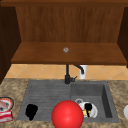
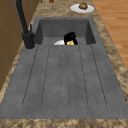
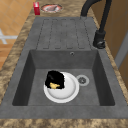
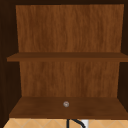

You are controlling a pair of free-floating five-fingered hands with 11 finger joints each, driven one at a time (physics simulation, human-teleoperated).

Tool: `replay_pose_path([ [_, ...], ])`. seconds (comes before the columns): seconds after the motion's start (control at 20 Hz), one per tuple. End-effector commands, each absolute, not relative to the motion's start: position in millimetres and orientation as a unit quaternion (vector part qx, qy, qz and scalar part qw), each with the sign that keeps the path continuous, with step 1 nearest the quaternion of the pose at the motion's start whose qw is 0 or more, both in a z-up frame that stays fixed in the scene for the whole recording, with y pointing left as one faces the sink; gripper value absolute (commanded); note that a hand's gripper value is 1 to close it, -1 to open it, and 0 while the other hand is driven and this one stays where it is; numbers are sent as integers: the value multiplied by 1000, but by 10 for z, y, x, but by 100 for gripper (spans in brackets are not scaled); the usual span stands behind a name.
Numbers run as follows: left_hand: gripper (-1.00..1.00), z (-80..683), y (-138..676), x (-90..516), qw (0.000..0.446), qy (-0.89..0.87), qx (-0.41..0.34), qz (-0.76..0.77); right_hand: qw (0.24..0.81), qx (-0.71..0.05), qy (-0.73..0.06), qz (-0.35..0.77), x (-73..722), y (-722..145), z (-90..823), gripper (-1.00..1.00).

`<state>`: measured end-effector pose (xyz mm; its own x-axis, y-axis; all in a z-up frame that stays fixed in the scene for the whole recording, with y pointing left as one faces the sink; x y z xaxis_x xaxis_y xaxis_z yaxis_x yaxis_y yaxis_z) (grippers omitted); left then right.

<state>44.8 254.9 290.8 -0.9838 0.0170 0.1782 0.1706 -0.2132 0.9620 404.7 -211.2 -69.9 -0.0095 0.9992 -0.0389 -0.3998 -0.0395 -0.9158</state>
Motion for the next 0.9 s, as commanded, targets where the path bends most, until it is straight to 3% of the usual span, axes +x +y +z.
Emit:
replay_pose_path([
  [0.0, 0, 2908, 2549, 448, 50, -625, -75, -775, 584, -395, -381, 598, 4157, -2111, -870, 100],
  [0.7, 0, 2908, 2549, 448, 50, -625, -75, -775, 644, -243, -308, 657, 4638, -2285, -689, 100],
  [0.75, 0, 2908, 2549, 448, 50, -625, -75, -775, 643, -245, -307, 658, 4617, -2277, -673, -100],
  [0.85, 0, 2908, 2549, 448, 50, -625, -75, -775, 655, -238, -298, 652, 4528, -2278, -628, -100],
])
